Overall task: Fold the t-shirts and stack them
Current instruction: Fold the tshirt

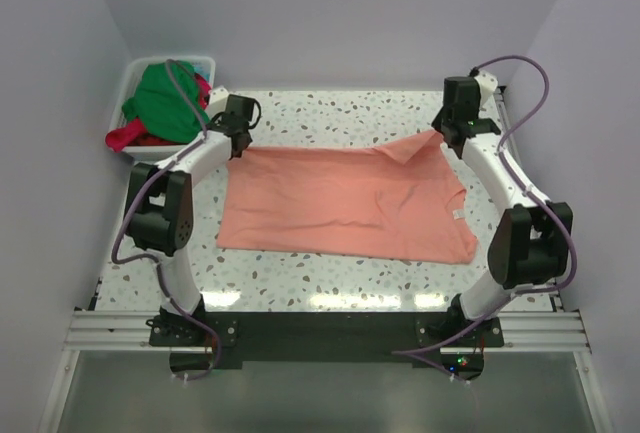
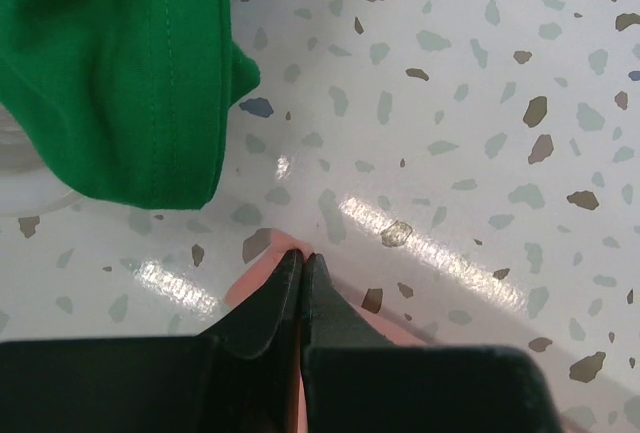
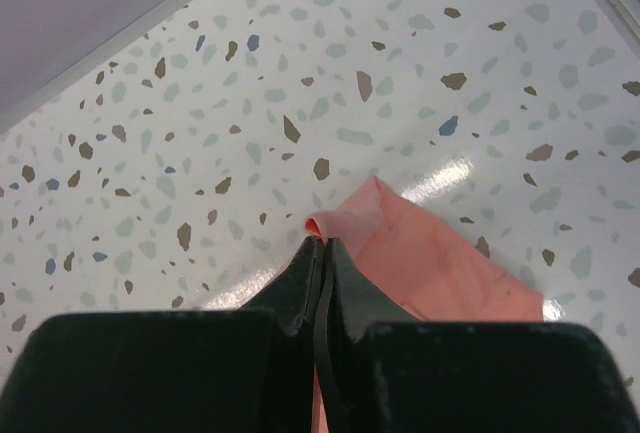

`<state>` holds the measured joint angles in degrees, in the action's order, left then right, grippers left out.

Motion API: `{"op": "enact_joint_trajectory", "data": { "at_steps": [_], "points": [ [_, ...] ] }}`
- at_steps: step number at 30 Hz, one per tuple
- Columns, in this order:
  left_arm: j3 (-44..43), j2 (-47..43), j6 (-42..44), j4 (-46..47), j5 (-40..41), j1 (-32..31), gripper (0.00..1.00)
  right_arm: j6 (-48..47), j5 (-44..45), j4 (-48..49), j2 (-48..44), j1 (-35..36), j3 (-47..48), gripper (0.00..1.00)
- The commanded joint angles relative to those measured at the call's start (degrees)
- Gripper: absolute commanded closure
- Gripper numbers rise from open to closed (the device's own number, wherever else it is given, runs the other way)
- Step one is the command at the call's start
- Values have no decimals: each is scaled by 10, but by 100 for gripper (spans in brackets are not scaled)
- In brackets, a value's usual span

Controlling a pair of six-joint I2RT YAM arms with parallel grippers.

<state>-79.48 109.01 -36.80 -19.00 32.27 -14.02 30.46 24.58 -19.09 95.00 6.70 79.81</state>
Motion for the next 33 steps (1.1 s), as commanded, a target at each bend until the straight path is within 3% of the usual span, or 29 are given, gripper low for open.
{"op": "enact_joint_trajectory", "data": {
  "at_steps": [1, 12, 25, 33],
  "points": [
    [14, -39, -8, -12, 23, -6, 100, 11, 26, -10, -77, -2, -37, 100],
    [41, -65, -39, -66, 39, -27, 100, 22, 39, -50, -185, -1, -121, 100],
    [128, -140, -123, -127, 92, -58, 100, 32, 44, -78, -256, -1, -210, 100],
    [170, -185, -132, -132, 103, -60, 100, 34, 44, -96, -293, -2, -232, 100]
  ]
}}
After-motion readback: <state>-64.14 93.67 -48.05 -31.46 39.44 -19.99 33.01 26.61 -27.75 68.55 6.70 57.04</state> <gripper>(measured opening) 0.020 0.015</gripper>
